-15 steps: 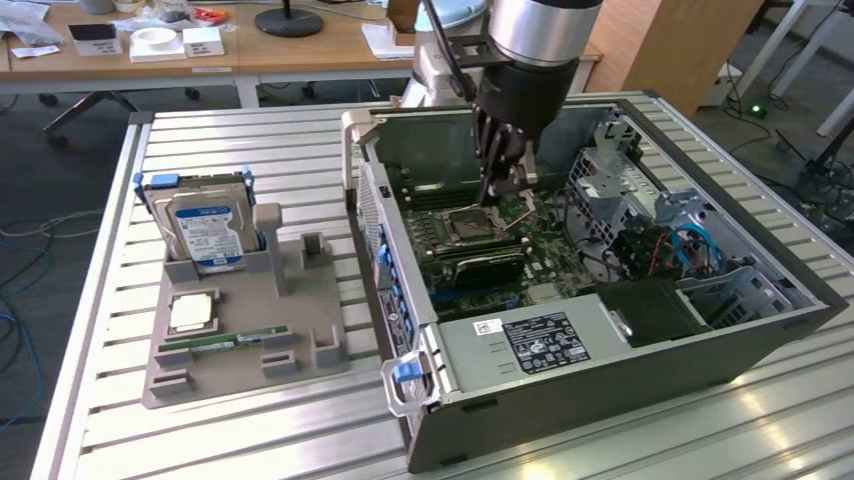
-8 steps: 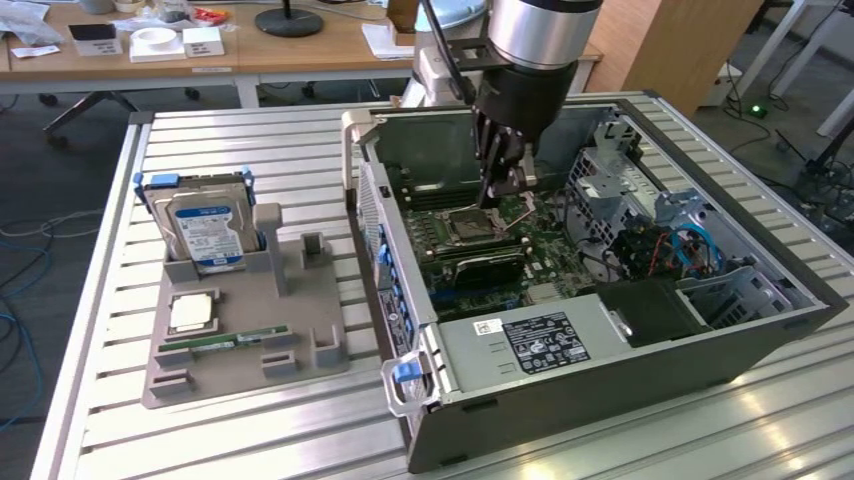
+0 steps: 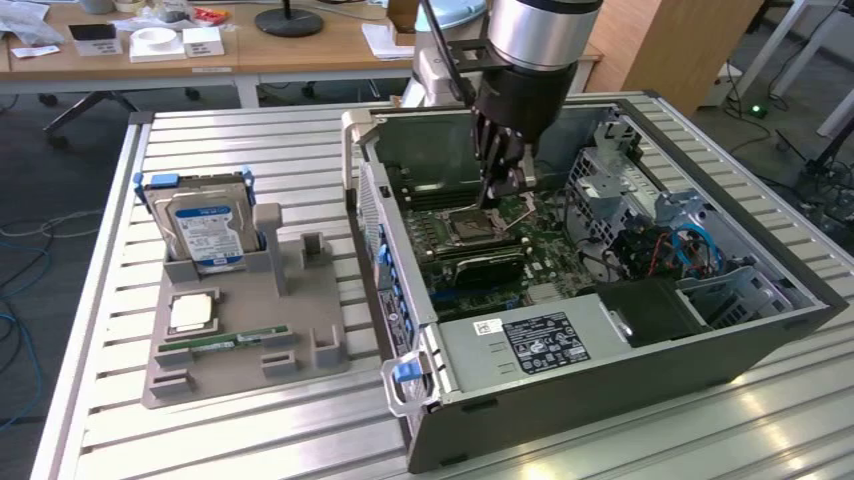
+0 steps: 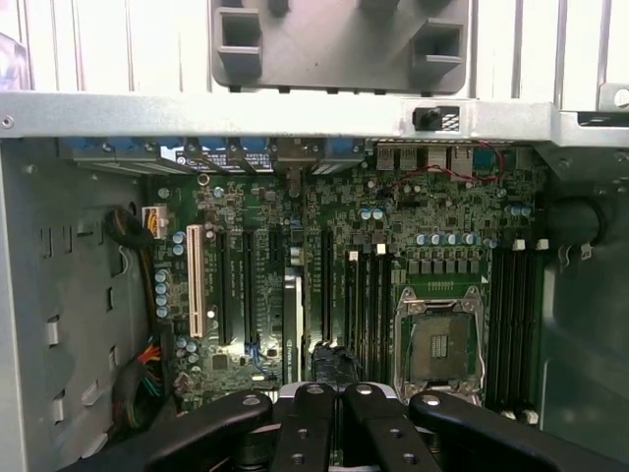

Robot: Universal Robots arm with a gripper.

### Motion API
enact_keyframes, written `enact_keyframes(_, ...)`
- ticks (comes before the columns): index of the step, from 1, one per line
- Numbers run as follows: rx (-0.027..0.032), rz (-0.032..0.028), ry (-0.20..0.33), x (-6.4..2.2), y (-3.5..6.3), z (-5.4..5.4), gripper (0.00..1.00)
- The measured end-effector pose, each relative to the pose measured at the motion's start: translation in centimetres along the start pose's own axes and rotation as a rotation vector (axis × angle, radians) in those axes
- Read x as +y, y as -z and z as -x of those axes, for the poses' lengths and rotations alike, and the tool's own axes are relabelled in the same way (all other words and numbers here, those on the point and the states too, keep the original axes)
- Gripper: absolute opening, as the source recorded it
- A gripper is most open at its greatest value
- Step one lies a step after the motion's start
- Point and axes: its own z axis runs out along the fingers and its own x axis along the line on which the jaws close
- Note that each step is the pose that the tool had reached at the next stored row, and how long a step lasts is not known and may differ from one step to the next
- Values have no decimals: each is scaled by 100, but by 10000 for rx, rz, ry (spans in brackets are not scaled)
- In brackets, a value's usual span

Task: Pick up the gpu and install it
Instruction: 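Press down on the gpu until it lock into place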

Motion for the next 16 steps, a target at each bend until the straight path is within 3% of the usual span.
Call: enact_keyframes(16,6,3,0,7,-257,-20,11)
